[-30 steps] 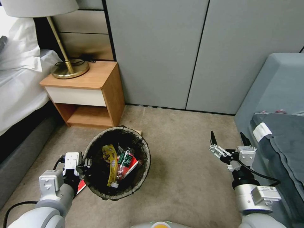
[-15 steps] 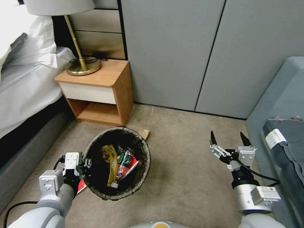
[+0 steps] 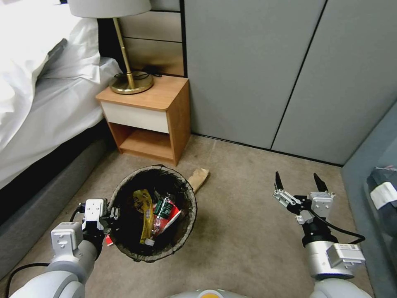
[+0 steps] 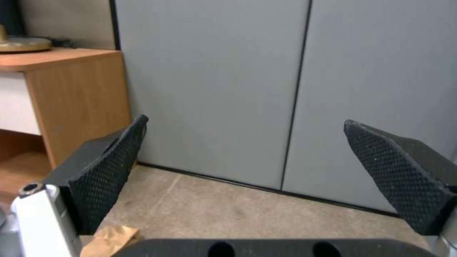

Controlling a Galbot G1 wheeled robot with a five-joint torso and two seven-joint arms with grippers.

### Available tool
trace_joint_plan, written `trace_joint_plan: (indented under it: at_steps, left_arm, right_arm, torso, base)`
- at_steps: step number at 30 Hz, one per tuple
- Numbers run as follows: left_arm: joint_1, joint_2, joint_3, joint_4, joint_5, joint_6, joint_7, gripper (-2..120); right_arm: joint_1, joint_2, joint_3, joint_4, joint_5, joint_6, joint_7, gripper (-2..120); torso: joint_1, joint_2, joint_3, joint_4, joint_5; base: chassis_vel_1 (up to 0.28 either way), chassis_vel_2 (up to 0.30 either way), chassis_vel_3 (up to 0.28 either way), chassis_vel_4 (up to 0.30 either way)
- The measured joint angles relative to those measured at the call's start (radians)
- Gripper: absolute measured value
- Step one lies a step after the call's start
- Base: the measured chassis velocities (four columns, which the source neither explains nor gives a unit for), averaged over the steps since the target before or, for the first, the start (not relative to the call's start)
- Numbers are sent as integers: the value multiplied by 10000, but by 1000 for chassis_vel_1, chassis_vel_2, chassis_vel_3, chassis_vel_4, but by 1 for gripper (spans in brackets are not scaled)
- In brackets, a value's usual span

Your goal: Pick up the trash bin, then pick up the garbage from the floor and place it into the trash bin.

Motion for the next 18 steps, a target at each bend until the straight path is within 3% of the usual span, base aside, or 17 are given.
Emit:
trace_joint_plan:
  at_steps: [18]
  left_arm:
    - [-11, 11, -11, 0, -2, 0, 12, 1]
  right_arm:
    - [57, 46, -118, -121, -10, -109, 140, 100]
  torso:
    - [0, 0, 0, -1, 0]
  base:
    - [41, 44, 49, 41]
